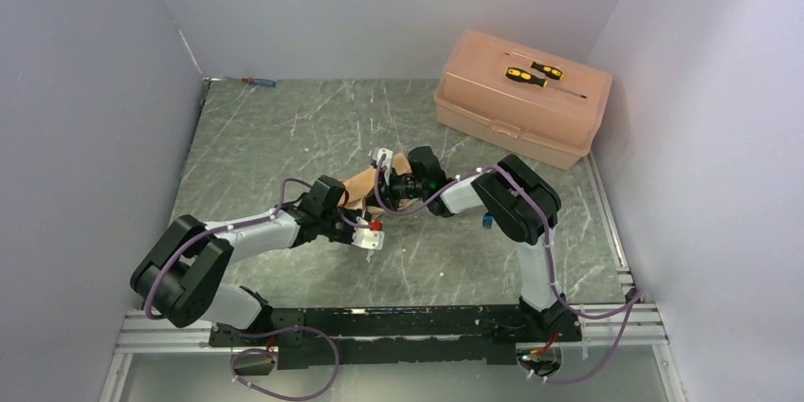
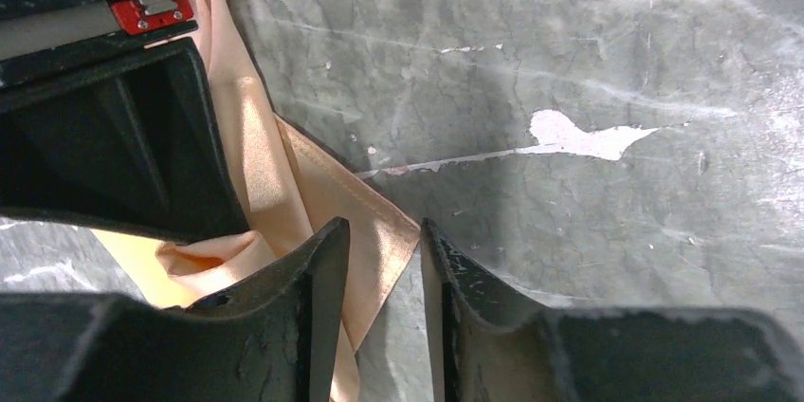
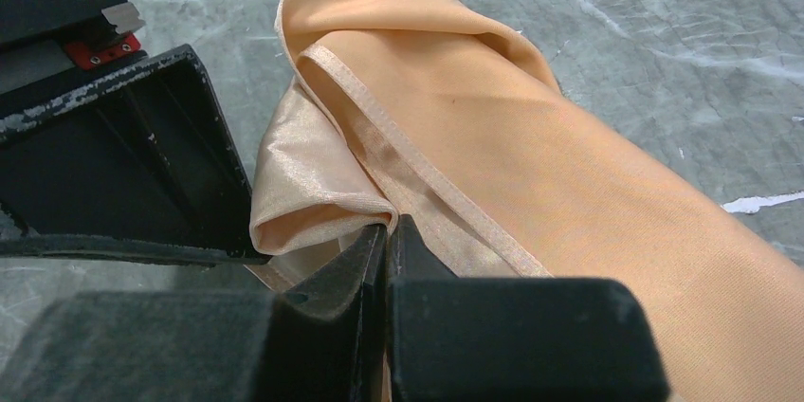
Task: Fold the napkin into a case and place the utensils inside
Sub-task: Pick up the top corner of the smaller rectangle folded napkin from the center of the board.
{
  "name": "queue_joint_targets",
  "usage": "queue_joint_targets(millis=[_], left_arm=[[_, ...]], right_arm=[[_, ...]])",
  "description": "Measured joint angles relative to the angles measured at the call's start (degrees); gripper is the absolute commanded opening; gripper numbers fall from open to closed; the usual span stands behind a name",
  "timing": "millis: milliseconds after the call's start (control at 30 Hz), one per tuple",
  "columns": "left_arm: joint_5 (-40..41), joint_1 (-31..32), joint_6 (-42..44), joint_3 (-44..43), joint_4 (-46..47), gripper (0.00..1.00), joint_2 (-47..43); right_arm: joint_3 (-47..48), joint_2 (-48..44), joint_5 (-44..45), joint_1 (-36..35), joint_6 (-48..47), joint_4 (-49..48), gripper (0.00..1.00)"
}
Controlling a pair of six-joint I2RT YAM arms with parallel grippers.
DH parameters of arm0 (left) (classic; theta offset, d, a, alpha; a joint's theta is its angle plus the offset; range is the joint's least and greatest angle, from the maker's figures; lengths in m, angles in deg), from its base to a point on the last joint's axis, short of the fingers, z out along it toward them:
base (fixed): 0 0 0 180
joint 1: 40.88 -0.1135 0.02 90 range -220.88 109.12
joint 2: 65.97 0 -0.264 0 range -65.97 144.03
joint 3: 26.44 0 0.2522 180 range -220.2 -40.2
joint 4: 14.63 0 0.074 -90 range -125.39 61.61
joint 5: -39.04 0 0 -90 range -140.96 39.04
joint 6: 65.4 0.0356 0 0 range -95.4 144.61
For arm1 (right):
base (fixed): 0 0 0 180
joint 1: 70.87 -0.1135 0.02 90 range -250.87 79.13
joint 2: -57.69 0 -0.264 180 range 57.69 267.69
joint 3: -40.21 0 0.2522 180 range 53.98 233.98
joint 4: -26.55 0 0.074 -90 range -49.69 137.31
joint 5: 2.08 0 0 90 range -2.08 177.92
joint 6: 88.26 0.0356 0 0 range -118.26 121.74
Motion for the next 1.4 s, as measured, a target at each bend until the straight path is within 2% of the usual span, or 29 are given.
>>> queue_joint_targets(millis=[167, 233, 600, 833, 867, 900, 933, 967, 1167, 1400], left_arm=[[0.13, 0.00, 0.79, -0.90, 0.50, 0.08, 2.05], [0.35, 0.00, 1.03, -0.90, 1.16, 0.03, 2.62], [2.34, 0.13, -1.40, -1.33, 1.38, 0.03, 2.54], [2.27, 0.09, -3.93, 0.83, -3.17, 0.03, -5.31], [2.25, 0.09, -4.35, 1.25, -3.15, 0.11, -6.45], [2.23, 0.09, -4.70, 1.53, -3.17, 0.25, -7.21], [2.23, 0.09, -5.01, 1.55, -3.19, 0.35, -7.48], [2.25, 0.15, -6.10, 1.53, -3.06, 0.39, -7.43], [2.54, 1.42, -11.23, -0.59, -2.84, 0.45, -1.18], [4.04, 2.14, -9.88, -1.16, 4.39, 0.45, 2.32]], right_arm=[[-0.02, 0.00, -0.02, 0.00, 0.24, -0.22, 0.00], [-0.02, 0.00, -0.02, 0.00, 0.48, -0.31, 0.00], [-0.11, 0.00, 0.07, 0.02, -0.15, -0.44, 0.00], [-0.11, 0.00, 0.11, 0.35, -1.14, 0.24, 0.00], [-0.11, 0.00, 0.09, 0.37, -1.14, 0.28, 0.00], [-0.11, 0.00, 0.09, 0.39, -1.11, 0.28, 0.00], [-0.11, 0.00, 0.09, 0.39, -1.11, 0.26, 0.00], [-0.11, 0.00, 0.09, 0.39, -1.07, 0.26, 0.00], [-0.11, 0.00, 0.09, 0.39, -0.85, 0.22, 0.00], [-0.11, 0.00, 0.09, 0.39, -0.35, -0.04, 0.00]])
